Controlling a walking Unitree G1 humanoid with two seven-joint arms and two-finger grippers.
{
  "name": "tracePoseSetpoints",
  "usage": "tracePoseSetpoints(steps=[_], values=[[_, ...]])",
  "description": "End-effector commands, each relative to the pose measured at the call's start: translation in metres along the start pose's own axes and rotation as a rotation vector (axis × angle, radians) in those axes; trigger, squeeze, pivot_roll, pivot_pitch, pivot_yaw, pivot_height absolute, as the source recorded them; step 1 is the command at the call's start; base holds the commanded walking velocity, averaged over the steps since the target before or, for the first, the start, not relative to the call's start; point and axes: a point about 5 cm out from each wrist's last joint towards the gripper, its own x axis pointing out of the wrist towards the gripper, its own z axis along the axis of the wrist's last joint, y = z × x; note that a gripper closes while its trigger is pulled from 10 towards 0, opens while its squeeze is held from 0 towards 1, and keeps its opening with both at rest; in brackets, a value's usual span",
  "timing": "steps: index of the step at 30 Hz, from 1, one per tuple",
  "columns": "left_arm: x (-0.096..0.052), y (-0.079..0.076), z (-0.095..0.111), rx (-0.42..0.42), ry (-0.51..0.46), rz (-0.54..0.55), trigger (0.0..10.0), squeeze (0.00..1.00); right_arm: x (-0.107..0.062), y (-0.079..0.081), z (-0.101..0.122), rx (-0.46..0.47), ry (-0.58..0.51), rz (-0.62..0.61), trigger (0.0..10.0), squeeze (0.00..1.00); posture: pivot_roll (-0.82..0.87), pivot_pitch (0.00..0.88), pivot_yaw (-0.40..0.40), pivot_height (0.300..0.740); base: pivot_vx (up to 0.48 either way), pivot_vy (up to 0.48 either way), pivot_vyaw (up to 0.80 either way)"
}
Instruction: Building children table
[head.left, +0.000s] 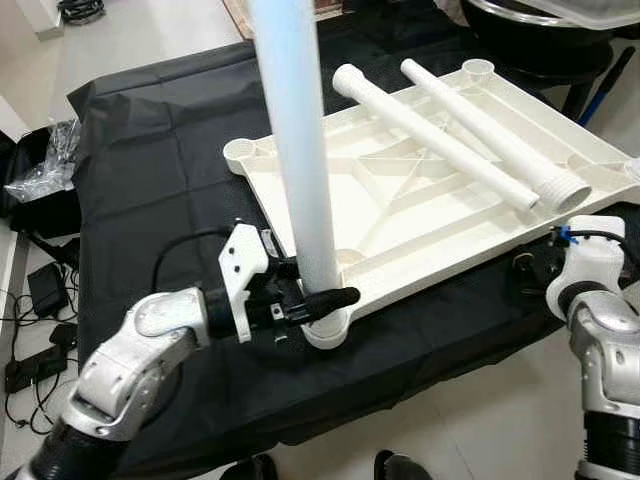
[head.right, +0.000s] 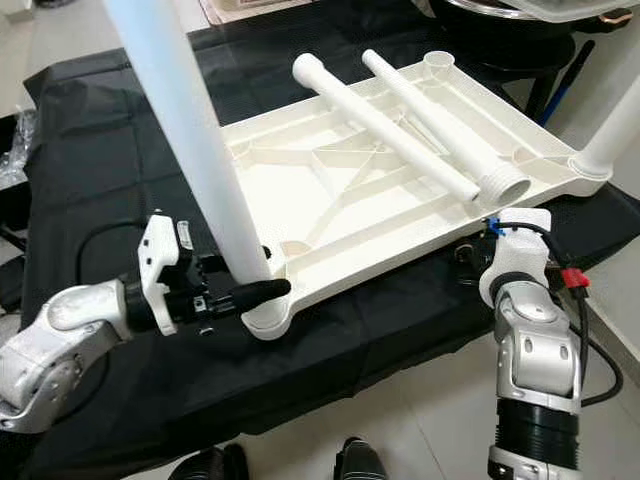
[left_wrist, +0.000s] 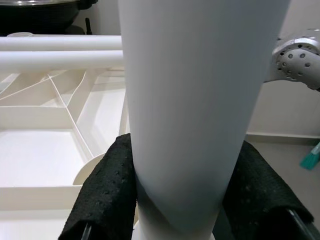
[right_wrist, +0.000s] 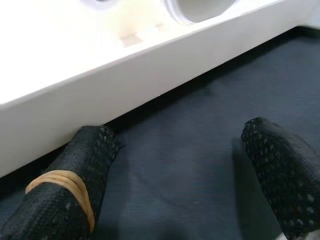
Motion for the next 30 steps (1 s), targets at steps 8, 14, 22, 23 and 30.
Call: tracePoseSetpoints(steps=[8, 14, 22, 23, 30], values=[[0.017, 0.025, -0.015, 0.114, 0.048, 0.124, 10.0, 0.41, -0.002, 0.028, 0.015, 0.036, -0.072, 0.167, 10.0, 1.00, -0.02, 0.231, 0.059, 0.740, 0.000, 0.000, 0.00], [0.013, 0.034, -0.018, 0.113, 0.055, 0.146, 10.0, 1.00, -0.007, 0.040, 0.021, 0.059, -0.096, 0.260, 10.0, 1.00, -0.03, 0.234, 0.062, 0.740, 0.000, 0.000, 0.00], [-0.037, 0.018, -0.008, 0.054, 0.121, 0.003, 10.0, 1.00, -0.025, 0.074, 0.037, 0.110, -0.158, 0.630, 10.0, 1.00, -0.01, 0.245, 0.046, 0.740, 0.000, 0.000, 0.00], [-0.037, 0.018, -0.008, 0.054, 0.121, 0.003, 10.0, 1.00, -0.025, 0.074, 0.037, 0.110, -0.158, 0.630, 10.0, 1.00, -0.01, 0.245, 0.046, 0.740, 0.000, 0.000, 0.00], [-0.083, 0.013, 0.002, 0.022, 0.152, 0.092, 10.0, 0.00, -0.053, 0.092, 0.060, -0.032, -0.230, 1.139, 10.0, 1.00, 0.01, 0.250, 0.024, 0.740, 0.000, 0.000, 0.00]])
